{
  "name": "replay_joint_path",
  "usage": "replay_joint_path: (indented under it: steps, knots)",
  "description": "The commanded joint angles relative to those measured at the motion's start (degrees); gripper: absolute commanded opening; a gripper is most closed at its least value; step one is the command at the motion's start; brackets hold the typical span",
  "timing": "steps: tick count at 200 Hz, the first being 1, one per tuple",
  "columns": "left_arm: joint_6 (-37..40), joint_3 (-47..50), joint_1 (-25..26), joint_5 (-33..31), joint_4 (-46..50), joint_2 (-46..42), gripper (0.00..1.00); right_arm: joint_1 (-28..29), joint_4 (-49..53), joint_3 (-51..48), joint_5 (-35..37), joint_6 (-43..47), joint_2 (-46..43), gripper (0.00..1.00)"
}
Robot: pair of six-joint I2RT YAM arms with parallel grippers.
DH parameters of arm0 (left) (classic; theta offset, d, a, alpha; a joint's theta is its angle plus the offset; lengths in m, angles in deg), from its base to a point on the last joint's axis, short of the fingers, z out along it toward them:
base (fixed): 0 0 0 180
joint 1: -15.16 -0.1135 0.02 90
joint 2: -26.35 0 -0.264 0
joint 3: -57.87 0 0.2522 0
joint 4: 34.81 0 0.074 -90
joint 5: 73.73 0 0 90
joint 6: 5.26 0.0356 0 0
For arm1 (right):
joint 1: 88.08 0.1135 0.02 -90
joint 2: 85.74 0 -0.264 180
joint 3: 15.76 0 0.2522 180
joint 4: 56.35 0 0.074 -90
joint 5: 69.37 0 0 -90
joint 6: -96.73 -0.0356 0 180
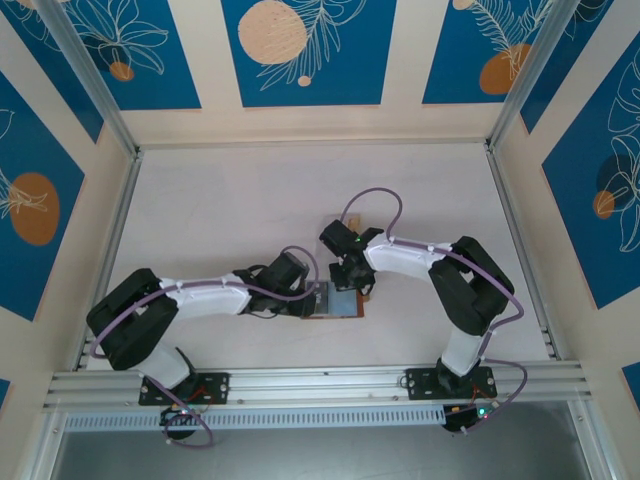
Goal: Put the credit cards into the card holder
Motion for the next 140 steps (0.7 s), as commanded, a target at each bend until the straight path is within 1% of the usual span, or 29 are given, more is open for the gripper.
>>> replay_joint_path:
  steps: [1, 21, 61, 89, 108, 140]
  knots:
    - [-0.17, 2.47, -0.34, -0.46, -0.44, 1.54, 0.4, 0.92, 0.28, -2.69, -1.37, -1.29, 1.42, 0.1]
    - [-0.25, 3.18, -0.29, -0.42, -1.37, 2.27, 0.4, 0.92, 0.63, -2.23, -1.77, -0.95, -0.81, 0.0]
    - [-1.03, 4.53, -0.14, -0.24, -3.54, 3.33, 0.39, 0.92, 2.43, 0.55, -3.1, 0.16, -3.94, 0.0]
    - [-1.12, 4.62, -0.03, -0.11, -4.08, 3.69, 0.39, 1.18, 2.97, 2.46, -5.8, -0.07, -6.09, 0.0]
    - [-1.13, 4.6, 0.09, 0.28, -4.56, 4.24, 0.39, 1.18, 3.51, 4.28, -7.96, -0.49, -5.8, 0.0]
    - [-0.7, 4.06, 0.23, 0.54, -4.73, 4.77, 0.39, 1.18, 3.49, 7.36, -12.34, -2.07, -2.38, 0.0]
